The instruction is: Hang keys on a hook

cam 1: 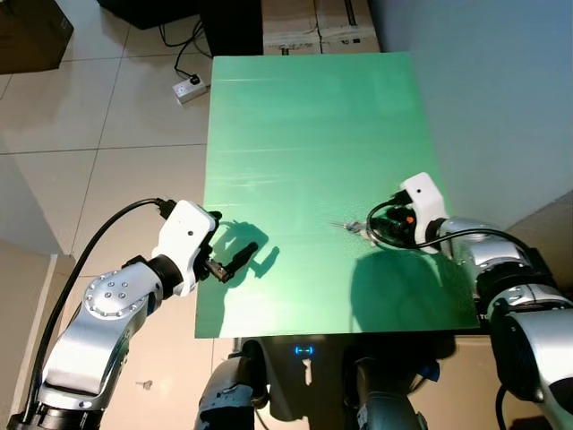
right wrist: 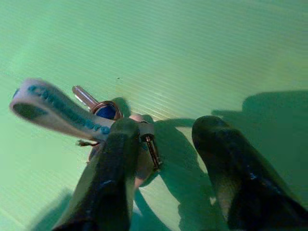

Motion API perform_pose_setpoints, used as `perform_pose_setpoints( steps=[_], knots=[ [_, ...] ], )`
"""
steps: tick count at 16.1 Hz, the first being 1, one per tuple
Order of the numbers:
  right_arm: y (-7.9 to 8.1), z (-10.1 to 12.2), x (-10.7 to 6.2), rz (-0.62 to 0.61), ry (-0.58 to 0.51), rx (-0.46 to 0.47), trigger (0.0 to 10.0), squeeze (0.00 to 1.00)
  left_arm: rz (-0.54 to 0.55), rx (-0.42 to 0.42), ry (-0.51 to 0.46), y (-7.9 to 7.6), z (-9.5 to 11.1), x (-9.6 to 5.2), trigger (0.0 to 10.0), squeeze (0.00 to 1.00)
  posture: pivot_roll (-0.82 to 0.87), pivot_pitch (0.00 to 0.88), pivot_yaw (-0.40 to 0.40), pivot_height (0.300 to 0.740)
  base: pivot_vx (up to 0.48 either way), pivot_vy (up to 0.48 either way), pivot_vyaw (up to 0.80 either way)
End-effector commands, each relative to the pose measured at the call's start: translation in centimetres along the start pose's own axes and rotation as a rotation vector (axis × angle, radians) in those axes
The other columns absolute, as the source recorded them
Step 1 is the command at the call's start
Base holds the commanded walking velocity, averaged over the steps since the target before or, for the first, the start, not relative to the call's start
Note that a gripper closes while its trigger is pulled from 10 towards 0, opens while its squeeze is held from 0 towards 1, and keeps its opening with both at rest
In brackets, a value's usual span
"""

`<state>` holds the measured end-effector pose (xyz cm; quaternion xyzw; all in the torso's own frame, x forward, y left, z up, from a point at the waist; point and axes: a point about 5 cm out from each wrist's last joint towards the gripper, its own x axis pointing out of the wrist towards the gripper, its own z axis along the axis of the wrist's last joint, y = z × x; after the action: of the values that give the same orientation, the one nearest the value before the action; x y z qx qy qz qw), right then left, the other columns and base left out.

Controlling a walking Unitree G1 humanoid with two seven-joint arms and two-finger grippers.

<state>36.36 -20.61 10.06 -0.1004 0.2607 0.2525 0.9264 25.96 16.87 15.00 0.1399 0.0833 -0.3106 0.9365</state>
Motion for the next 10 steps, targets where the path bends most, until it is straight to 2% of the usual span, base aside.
perform_pose_setpoints(
  steps=[1,5,10],
  knots=[
    [0.07,-2.81,-0.27,0.006,0.121,0.01,0.0,0.0,-0.003,0.0,0.011,0.01,-0.09,-0.24,10.0,0.0,0.04,0.366,0.069,0.74,0.0,0.0,0.0],
    [-0.3,-3.1,-0.66,0.012,0.135,0.011,0.0,0.0,-0.057,-0.005,0.019,-0.49,-0.04,-0.26,10.0,0.0,0.04,0.363,0.073,0.74,0.0,0.0,0.0],
    [-0.26,-2.9,-0.6,0.015,0.128,0.014,0.0,0.0,-0.059,-0.007,0.015,-0.47,0.03,-0.34,10.0,0.0,0.04,0.361,0.07,0.74,0.0,0.0,0.0]
  ],
)
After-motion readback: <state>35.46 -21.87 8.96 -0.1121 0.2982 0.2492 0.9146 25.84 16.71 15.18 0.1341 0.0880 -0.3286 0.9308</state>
